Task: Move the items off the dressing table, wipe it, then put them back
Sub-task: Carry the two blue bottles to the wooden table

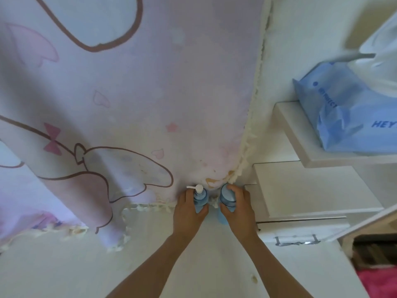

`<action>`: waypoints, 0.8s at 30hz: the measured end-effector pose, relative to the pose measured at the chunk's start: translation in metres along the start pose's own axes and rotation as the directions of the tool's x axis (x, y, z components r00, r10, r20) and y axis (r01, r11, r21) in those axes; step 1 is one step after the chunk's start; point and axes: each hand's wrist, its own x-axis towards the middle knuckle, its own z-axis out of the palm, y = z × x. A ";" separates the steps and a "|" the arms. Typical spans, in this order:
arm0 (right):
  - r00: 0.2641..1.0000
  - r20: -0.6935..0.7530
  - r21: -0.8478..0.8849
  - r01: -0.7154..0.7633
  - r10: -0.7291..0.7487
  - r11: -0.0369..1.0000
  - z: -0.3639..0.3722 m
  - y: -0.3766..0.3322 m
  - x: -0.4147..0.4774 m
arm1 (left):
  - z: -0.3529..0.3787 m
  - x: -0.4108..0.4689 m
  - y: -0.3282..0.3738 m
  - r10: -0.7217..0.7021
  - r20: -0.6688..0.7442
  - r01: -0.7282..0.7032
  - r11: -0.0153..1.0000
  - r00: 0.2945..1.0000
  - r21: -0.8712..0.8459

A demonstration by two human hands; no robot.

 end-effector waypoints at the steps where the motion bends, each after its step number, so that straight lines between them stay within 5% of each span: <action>1: 1.000 0.003 -0.013 0.008 -0.008 1.000 0.000 0.000 -0.001 | 0.001 -0.002 -0.001 0.000 -0.008 0.000 1.000 1.000 0.004; 13: 0.989 0.013 0.048 0.146 -0.147 0.988 -0.004 -0.003 -0.035 | -0.029 -0.048 -0.014 0.029 -0.160 -0.040 0.997 0.987 -0.063; 24: 0.942 0.268 0.121 0.174 -0.201 0.977 0.027 -0.055 -0.062 | -0.102 -0.101 -0.046 -0.112 -0.367 0.070 0.990 0.924 -0.126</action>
